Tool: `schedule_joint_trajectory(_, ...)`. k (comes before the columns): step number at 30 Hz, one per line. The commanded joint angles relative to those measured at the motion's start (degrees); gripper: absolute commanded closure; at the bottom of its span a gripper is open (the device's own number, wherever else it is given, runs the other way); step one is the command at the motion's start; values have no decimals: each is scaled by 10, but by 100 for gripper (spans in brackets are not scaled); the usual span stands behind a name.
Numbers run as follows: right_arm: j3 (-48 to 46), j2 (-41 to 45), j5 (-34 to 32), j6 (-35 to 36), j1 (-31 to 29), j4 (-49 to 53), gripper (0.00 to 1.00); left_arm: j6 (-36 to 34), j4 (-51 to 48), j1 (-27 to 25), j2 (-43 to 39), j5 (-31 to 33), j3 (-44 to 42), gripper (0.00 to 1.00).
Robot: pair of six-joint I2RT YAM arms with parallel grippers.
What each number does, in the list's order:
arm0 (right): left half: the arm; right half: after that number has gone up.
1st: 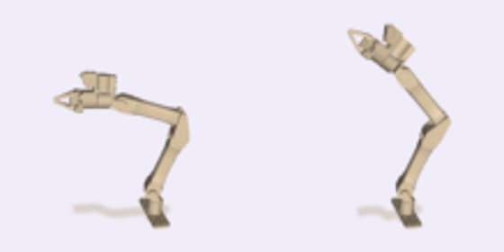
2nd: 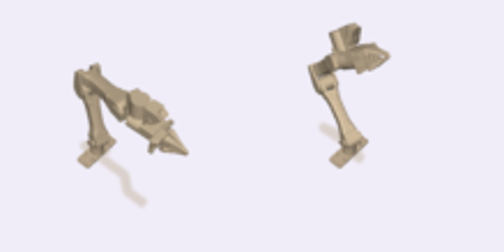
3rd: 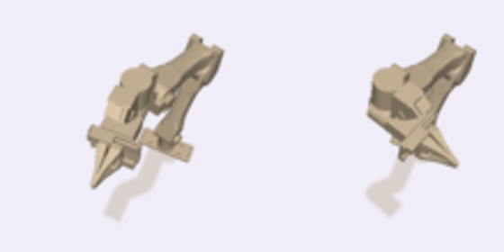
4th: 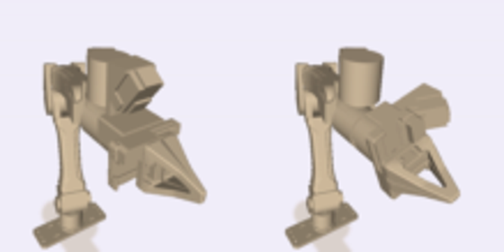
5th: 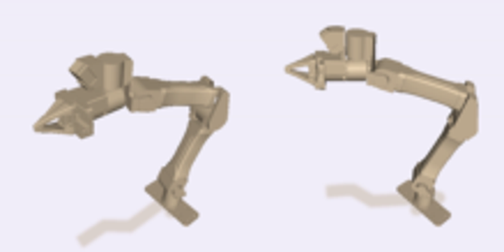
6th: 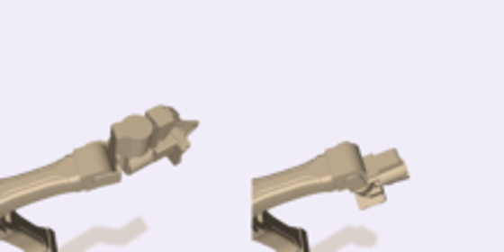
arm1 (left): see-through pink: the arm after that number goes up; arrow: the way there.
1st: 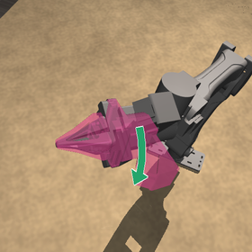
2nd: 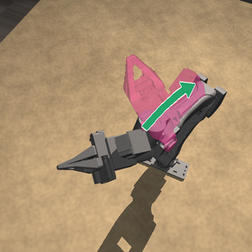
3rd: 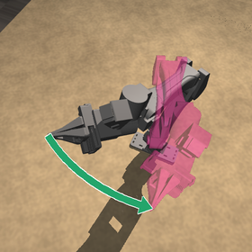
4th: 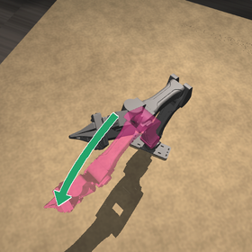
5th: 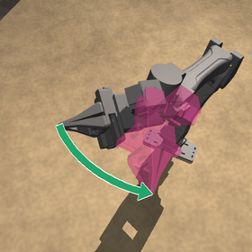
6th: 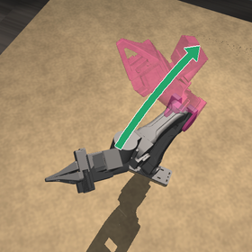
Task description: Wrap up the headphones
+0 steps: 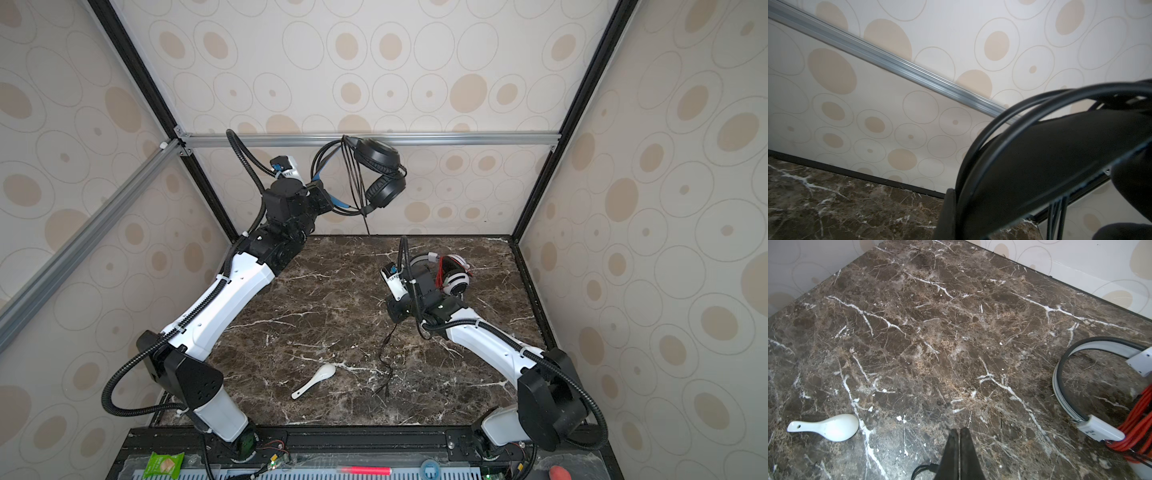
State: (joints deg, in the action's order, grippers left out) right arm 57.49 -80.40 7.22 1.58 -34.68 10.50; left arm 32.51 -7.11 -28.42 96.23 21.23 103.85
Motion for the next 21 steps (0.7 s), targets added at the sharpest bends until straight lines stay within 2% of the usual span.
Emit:
schedule_joint_trajectory(1, 26, 17, -6, 17, -17, 23, 100, -17, 25, 5, -17, 64, 6, 100)
schedule_joint_trajectory(10, 78, 44, -41, 71, -82, 94, 100, -99, -13, 7, 23, 115, 30, 100)
schedule_joint_trajectory(21, 175, 27, -102, 153, -93, 164, 100, -227, 8, -1, 10, 155, -70, 100)
